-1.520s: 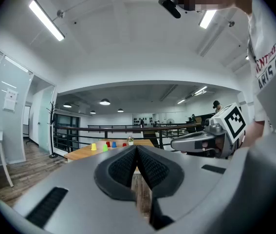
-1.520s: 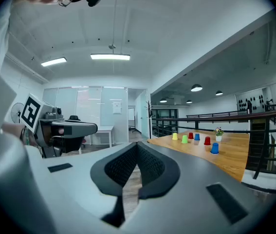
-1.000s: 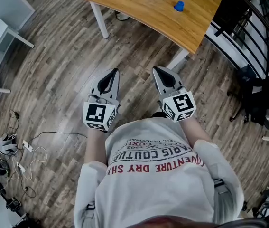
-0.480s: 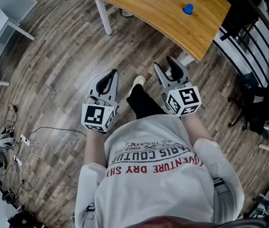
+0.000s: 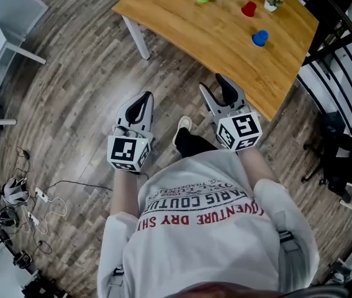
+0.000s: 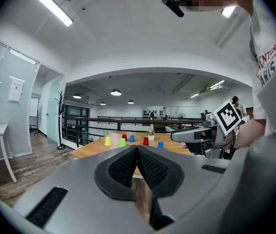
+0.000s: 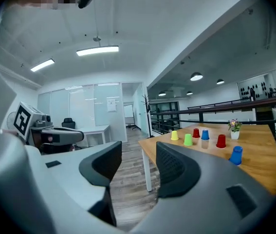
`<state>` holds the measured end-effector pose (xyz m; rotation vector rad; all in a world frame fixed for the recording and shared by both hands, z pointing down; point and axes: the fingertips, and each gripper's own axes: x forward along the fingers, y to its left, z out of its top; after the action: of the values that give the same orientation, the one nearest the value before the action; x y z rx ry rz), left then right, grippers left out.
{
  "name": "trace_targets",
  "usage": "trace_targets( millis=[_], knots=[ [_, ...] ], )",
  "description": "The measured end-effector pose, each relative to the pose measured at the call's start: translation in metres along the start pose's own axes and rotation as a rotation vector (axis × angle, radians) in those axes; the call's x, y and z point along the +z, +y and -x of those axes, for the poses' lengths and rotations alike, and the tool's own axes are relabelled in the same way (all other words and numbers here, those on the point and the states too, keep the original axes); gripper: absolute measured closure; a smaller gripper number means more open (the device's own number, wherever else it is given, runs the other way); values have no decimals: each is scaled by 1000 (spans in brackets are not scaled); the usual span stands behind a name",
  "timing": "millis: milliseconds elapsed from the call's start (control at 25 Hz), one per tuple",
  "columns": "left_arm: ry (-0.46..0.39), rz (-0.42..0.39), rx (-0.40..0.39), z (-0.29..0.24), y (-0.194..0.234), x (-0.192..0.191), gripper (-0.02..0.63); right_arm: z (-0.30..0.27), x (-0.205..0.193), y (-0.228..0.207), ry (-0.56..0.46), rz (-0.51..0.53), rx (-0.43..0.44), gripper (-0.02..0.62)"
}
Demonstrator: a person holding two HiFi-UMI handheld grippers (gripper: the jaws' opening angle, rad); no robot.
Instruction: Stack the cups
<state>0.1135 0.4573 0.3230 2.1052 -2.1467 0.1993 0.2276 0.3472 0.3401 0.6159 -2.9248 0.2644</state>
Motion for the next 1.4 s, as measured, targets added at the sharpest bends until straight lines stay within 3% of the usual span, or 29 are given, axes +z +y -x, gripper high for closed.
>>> trace_targets(
  millis=[240, 480, 760, 1000, 1400],
  knots=[
    [19, -32, -62, -110, 45, 24, 589, -73, 25, -74, -12, -48, -42, 379],
    [17, -54, -82, -182, 72, 46, 589, -117, 37, -126, 10, -80, -74, 379],
    [49, -81, -161, -251, 98, 46, 590, -163, 34, -160, 41, -114, -130, 379],
    [68, -83, -244, -313, 134, 42, 590, -218, 35, -172, 90, -104, -117, 379],
    [51, -89, -425, -427, 226, 59, 589, -339, 54, -218, 130, -126, -284, 379]
  ],
)
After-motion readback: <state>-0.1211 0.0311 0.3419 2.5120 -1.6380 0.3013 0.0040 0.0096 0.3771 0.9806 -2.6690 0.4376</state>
